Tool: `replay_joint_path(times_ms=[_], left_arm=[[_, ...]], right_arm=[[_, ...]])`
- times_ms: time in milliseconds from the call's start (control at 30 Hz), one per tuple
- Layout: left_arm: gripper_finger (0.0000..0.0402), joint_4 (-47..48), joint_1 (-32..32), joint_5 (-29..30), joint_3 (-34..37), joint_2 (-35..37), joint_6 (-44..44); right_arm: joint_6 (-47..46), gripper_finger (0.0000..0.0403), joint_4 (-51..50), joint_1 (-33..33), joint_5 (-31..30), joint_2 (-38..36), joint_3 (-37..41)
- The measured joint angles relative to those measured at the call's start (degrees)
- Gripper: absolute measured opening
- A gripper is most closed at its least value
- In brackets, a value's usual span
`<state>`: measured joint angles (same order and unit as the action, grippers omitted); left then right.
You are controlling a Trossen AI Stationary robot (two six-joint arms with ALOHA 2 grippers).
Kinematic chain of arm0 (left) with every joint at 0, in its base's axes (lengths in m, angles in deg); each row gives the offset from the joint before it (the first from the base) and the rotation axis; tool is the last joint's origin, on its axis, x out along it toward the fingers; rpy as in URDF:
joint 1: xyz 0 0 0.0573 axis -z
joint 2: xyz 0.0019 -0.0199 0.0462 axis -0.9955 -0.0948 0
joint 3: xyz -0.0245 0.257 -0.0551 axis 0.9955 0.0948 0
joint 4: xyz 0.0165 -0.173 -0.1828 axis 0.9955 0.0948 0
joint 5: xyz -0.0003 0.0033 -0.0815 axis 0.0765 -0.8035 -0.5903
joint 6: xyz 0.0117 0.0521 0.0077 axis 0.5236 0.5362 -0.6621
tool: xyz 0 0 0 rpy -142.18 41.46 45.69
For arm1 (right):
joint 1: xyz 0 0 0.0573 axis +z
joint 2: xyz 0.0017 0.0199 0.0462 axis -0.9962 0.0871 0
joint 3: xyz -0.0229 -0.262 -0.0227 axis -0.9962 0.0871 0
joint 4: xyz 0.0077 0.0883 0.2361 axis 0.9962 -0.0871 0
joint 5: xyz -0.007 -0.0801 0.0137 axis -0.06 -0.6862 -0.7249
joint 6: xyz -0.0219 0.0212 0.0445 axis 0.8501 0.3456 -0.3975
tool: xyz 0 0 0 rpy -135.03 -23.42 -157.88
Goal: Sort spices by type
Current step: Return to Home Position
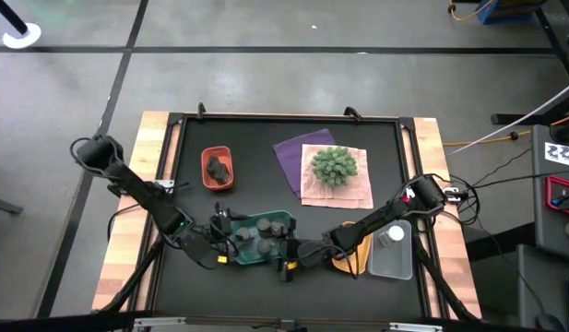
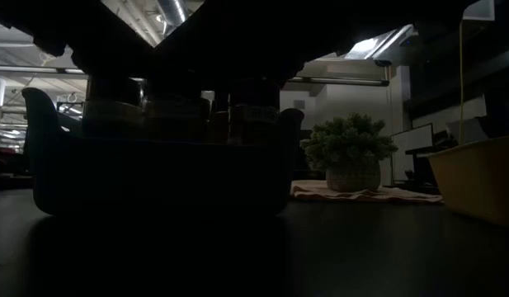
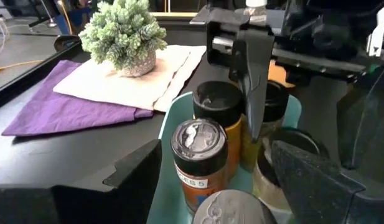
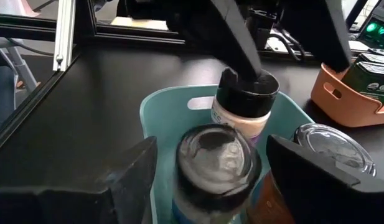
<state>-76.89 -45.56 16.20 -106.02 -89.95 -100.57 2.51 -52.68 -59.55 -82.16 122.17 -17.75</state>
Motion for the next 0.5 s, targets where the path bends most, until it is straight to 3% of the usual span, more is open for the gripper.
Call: replay_joint_path(times_ms=[300,500], left_arm=[[0.0287,0.11,2.12,-0.03,0.00,7.71,6.38],[0.0287,2.61,4.18,-0.01,0.01,18.30,14.11]], right_arm=[[-0.02,0.0298,-2.90,0.00,-0.04,-4.09,0.11],[0.03,0.0298,-8.52,0.00,-0.26,-10.55,0.11]])
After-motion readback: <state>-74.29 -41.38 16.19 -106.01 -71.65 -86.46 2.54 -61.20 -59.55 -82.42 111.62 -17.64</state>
